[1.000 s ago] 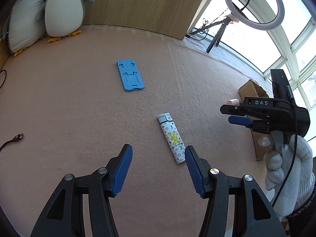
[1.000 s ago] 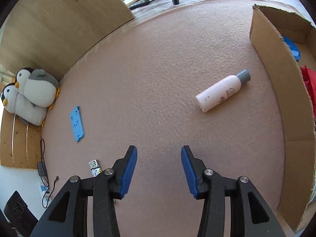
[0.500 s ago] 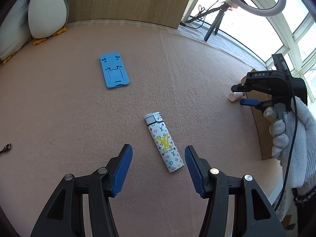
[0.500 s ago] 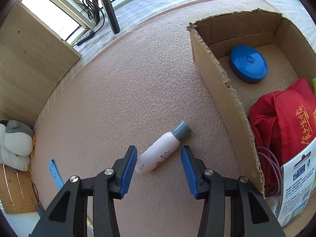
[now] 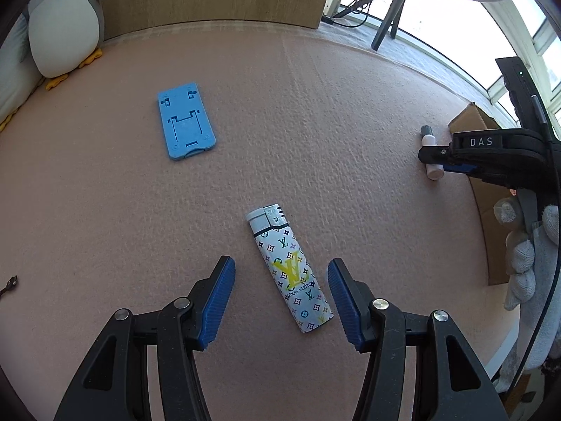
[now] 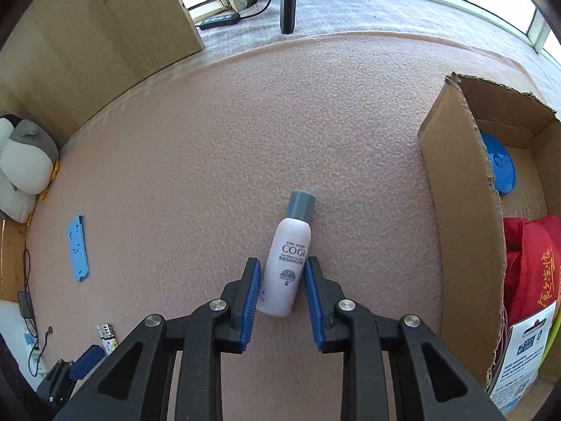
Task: Organize objects
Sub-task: 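Grasp the white bottle with the right gripper while the left gripper grasps the lighter, then lift the white bottle and lighter and carry both over the box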
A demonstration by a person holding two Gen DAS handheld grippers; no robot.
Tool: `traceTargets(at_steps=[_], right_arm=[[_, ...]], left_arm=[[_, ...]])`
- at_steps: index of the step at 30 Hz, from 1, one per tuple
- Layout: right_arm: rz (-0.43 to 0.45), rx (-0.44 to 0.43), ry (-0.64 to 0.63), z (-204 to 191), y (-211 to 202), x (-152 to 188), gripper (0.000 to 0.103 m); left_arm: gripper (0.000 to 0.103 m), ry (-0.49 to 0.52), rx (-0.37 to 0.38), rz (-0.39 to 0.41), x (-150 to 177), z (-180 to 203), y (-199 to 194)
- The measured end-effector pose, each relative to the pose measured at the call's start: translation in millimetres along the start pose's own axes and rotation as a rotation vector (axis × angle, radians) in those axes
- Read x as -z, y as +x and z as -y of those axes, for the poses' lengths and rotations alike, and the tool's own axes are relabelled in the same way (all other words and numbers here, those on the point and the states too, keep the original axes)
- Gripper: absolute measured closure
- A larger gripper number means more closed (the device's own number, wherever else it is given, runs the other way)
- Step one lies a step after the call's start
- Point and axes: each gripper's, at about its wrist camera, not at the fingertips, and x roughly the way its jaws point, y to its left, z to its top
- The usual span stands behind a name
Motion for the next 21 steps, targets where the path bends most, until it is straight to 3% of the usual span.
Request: traceTargets(at_steps=[3,5,10,15,21], right_arm=[[-0.013,-0.015,-0.050,-5.4,-1.5,8.2,0.082],[-0.018,-0.025,-0.083,-7.8,-3.5,16.9,0.082],[-0.030,-0.044,-0.142,-13.7,-7.8,37.3,0.082],[-0.029,-0.068,-0.180,-15.3,-11.8,59.3,0.084],[-0.042,-0.120,-0.186,-11.8,-12.2,73.0,0.099]], left_arm=[[0.045,0.018,-0.032,0.007,-3.6,5.7,2.0],[0.051,0.037,-0.059,0.011,-5.4,8.1,2.9],[0.077,0.067,-0.113,0.029,-4.1,9.2,3.7],[0.078,0.062,-0.096,0.037,-2.9,4.2,3.6],[0.078,0.001,-0.060,0.041,-0.5,-4.6,2.9]])
